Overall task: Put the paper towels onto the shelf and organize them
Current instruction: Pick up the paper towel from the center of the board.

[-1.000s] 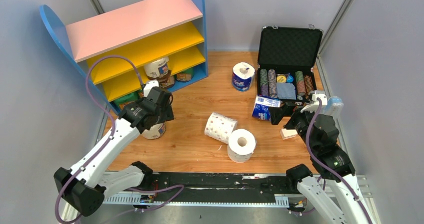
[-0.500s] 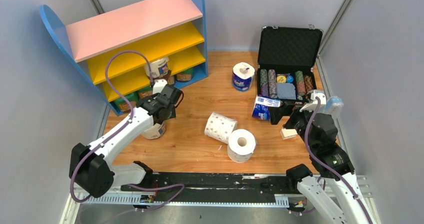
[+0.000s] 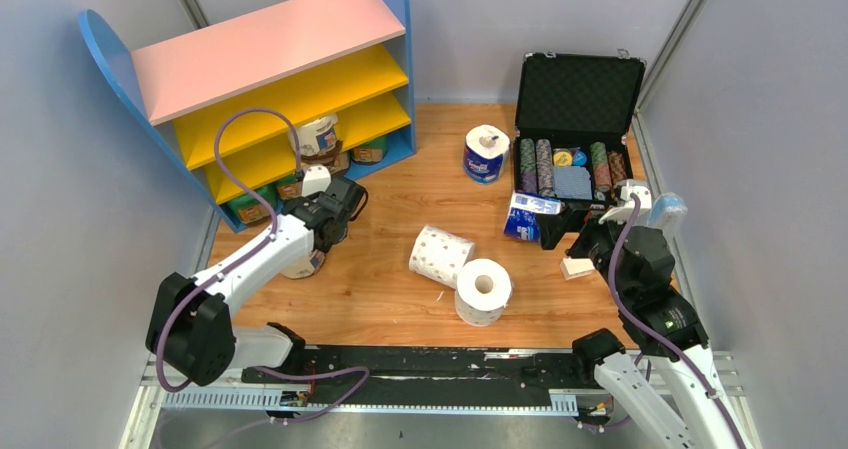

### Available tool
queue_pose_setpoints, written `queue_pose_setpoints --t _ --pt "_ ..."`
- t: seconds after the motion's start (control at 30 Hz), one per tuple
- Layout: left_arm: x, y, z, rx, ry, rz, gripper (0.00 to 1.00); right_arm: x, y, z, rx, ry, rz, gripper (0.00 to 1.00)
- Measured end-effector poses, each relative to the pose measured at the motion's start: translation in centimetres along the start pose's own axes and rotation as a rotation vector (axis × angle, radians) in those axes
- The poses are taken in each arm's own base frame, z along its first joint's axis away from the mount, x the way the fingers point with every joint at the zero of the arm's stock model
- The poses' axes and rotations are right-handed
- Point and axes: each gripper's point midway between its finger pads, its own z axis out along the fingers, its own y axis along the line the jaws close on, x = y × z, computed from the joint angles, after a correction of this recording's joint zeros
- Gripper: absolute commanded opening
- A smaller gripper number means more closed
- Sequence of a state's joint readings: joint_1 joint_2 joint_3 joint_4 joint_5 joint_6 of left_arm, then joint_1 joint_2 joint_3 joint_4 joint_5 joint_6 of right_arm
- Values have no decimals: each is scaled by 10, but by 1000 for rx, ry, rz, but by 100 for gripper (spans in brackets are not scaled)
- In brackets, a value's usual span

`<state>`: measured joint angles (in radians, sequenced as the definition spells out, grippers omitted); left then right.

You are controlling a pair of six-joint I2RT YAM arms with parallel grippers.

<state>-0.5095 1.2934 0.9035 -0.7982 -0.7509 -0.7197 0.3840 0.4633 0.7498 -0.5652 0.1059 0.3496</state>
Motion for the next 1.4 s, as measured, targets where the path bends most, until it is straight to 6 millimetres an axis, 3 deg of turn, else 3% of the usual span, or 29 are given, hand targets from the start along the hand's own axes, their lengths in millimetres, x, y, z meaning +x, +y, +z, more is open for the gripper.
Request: queue_pose_setpoints --t 0.13,0.87,1.07,1.23,1.4 --pt "-2 3 4 -10 -5 -37 84 0 0 0 0 0 0 100" --pt "-3 13 -5 -2 -9 -87 83 0 0 0 -3 -1 0 100" --pt "1 17 7 -32 13 -117 79 0 1 0 -3 -1 0 100" --pt "10 19 19 -50 47 -135 69 0 1 0 -3 -1 0 100" --pt "11 17 21 -33 61 -142 35 0 1 0 -4 -1 0 100"
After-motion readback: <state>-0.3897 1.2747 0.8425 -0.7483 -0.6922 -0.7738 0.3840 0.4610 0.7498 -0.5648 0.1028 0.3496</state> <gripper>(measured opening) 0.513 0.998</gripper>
